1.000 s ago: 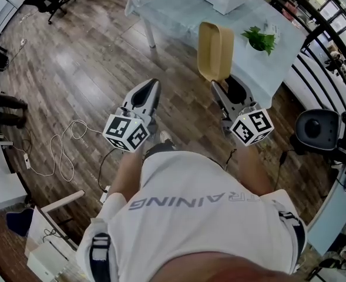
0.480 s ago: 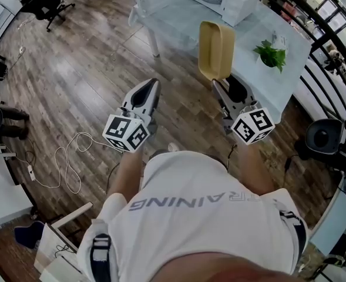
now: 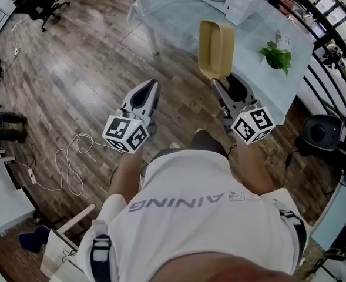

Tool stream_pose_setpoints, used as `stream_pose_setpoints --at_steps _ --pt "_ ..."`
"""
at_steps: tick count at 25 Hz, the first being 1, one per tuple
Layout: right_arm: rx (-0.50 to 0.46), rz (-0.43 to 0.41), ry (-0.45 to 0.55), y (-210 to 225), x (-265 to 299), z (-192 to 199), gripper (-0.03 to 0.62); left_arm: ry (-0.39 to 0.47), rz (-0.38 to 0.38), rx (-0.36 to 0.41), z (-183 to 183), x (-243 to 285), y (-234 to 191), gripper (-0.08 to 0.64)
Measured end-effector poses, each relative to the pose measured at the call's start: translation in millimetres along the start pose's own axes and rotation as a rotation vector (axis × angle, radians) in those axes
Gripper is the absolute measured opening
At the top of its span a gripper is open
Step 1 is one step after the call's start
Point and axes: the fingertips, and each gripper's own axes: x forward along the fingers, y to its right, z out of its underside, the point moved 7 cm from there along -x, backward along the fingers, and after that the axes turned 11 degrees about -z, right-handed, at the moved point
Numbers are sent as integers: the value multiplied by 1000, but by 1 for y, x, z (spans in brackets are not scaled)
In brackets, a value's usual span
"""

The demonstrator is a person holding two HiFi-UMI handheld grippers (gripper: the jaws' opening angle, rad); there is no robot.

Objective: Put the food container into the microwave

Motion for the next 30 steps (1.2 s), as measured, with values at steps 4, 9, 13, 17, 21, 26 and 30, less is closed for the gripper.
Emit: stream_pose_setpoints --at_steps 4,9,13,17,21,26,30 --pt "18 0 -20 15 12 6 216 -13 -2 -8 4 14 -8 44" --pt "31 -28 -22 34 43 8 216 -2 -44 -15 -3 29 -30 44" --pt "19 -43 -13 58 68 -2 216 8 -48 -11 -11 53 -41 44" --pt "23 -40 -18 88 89 -7 216 6 -49 -16 -18 88 -53 44" --pt "34 -31 -24 120 110 -8 216 -11 -43 -21 -21 126 -68 44" --pt "44 -19 -26 171 132 -13 216 -21 -29 -16 -28 187 -79 44" --pt "56 -8 -24 210 146 -20 216 -34 -14 -10 -35 233 -81 44"
